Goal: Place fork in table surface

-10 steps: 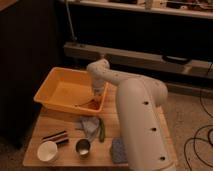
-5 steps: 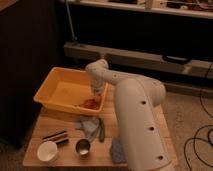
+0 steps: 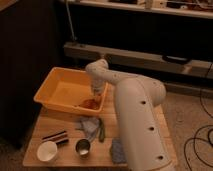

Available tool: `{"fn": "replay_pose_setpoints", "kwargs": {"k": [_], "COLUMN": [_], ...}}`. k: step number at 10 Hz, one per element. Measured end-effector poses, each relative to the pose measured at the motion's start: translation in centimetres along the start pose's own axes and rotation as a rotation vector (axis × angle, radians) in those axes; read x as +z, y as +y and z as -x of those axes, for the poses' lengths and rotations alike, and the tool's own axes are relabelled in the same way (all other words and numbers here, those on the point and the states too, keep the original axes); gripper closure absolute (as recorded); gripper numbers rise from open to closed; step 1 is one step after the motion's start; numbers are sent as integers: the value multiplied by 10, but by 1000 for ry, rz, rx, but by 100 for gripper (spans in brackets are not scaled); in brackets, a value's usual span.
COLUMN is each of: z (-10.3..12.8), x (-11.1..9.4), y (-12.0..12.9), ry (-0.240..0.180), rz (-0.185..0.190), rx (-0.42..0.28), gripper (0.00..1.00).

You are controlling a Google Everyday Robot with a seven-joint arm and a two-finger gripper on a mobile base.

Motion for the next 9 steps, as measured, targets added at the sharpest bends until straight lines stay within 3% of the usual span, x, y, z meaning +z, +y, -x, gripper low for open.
{"fn": "replay_pose_setpoints", "kwargs": {"k": [3,6,7,9], "z": [18,32,41,49], "x": [-40,-115,-151,-189], "y": [-11,-21,-24,-28], "ry": [-5,-28,-42,-54], "rz": [-58,-102,-125,-147], "rx": [22,54,66,86], "gripper": [100,100,100,100]}}
